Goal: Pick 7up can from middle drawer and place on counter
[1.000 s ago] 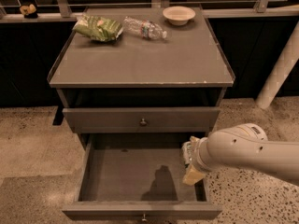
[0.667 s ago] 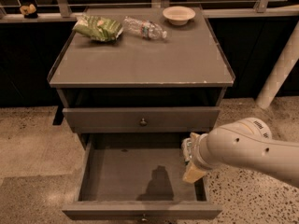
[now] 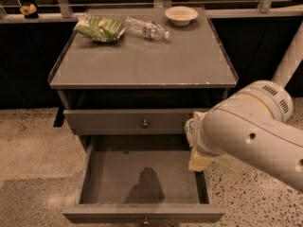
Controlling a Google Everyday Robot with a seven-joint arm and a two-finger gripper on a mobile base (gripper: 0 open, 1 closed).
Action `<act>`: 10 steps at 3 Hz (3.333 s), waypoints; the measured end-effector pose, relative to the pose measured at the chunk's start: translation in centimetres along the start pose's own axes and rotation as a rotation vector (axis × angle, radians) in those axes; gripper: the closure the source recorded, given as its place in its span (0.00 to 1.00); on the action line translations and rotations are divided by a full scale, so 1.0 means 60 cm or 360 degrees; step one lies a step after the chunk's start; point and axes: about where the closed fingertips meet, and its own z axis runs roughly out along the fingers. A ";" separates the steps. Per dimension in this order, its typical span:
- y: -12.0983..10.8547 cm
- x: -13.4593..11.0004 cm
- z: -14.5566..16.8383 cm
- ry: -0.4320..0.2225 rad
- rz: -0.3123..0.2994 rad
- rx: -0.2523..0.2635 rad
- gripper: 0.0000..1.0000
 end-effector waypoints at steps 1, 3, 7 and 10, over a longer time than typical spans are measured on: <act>0.017 0.020 -0.006 0.0079 0.0003 -0.0076 1.00; -0.001 0.026 -0.011 0.0091 0.0014 -0.0051 1.00; -0.288 0.067 -0.134 0.0093 -0.0078 0.0103 1.00; -0.388 0.031 -0.096 0.0083 -0.0291 -0.0028 1.00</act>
Offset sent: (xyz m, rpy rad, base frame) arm -0.0117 -0.0093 -0.0011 -0.0344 0.0520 -0.0145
